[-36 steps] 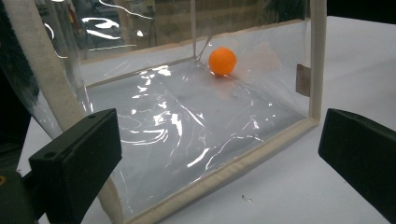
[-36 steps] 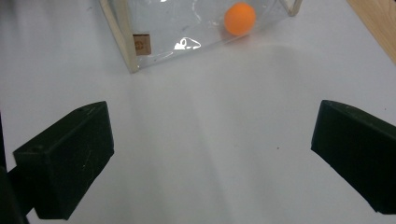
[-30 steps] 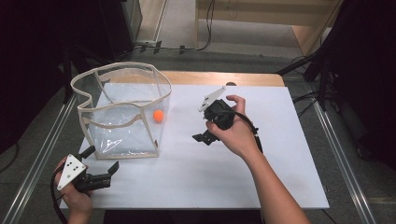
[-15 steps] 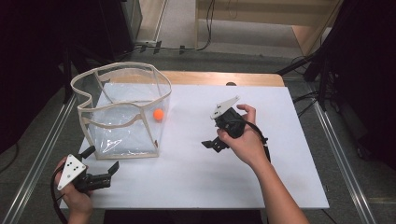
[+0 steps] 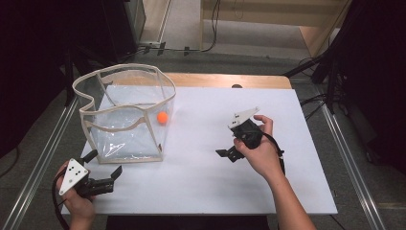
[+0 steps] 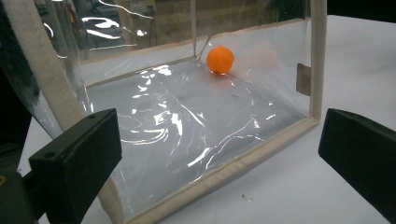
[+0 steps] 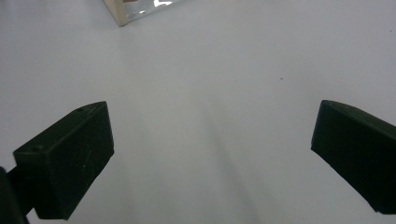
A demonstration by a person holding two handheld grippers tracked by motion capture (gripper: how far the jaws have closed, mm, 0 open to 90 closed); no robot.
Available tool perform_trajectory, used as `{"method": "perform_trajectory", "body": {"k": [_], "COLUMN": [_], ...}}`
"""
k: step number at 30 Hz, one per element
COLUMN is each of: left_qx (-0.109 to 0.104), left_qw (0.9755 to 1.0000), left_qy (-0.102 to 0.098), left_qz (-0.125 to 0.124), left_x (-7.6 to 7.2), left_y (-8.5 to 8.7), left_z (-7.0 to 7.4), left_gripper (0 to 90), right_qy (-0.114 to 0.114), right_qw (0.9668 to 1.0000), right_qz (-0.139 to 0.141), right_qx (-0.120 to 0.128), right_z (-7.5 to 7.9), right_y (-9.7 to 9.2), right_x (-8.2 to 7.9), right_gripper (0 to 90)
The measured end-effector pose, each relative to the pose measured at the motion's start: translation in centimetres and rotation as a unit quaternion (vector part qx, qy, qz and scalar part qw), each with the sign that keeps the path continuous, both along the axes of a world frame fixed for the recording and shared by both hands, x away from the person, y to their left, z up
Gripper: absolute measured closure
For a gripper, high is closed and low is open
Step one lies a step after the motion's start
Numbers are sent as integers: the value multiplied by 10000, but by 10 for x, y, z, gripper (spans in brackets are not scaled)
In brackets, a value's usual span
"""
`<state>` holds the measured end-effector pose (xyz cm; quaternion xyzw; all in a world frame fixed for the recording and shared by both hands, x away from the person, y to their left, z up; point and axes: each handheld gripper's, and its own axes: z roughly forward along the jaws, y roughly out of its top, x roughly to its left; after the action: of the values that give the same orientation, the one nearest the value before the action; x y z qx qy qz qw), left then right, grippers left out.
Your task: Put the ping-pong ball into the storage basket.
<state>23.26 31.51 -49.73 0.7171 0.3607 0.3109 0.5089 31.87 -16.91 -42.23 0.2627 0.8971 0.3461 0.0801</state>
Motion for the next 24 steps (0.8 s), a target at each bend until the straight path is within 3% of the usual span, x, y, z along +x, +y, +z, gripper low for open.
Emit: {"method": "perform_trajectory", "body": {"k": [24], "left_qx": [9], "left_qw": [10000], "left_qy": [-5], "left_qz": [11], "left_x": [0], "left_y": [0], "left_z": [0], "left_gripper": [0], "right_qy": [-125], "right_qw": [9973], "right_qz": [-611], "right_qx": [380], "right_z": [-22], "right_y": [-52], "right_x": [-23], "right_gripper": [0]}}
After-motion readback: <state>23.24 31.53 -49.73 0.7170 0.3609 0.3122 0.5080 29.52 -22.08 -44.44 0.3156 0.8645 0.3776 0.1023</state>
